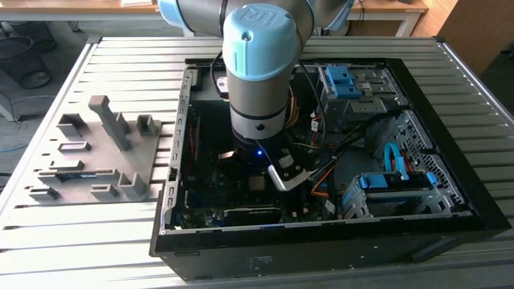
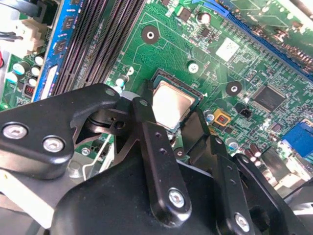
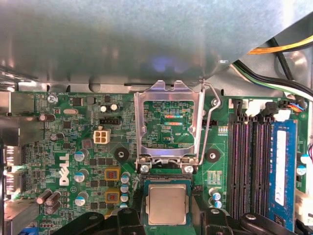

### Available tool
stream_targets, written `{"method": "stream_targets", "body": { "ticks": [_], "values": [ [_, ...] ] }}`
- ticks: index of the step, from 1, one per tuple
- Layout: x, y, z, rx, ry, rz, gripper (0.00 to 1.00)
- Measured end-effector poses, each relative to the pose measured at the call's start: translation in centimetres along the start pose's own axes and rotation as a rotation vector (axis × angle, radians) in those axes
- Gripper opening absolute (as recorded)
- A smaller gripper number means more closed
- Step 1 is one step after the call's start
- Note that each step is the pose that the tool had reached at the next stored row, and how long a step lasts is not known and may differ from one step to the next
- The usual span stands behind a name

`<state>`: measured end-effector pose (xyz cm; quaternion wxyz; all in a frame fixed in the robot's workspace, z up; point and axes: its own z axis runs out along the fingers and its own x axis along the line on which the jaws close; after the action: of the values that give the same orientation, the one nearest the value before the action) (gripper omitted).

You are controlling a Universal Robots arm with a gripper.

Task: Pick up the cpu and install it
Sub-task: 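Place the cpu into insertion slot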

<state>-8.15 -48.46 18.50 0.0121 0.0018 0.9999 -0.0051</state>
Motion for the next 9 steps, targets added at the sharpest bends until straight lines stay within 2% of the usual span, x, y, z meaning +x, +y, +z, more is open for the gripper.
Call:
{"method": "stream_targets", "body": {
  "ticks": [4,5,9],
  "values": [
    [-0.02,0.01,0.03,-0.0005,-0.0003,0.000,0.48],
    [-0.02,0.01,0.03,-0.0004,-0.0002,0.000,0.53],
    [0.00,0.00,0.01,-0.0002,-0.0001,0.000,0.53]
  ]
}}
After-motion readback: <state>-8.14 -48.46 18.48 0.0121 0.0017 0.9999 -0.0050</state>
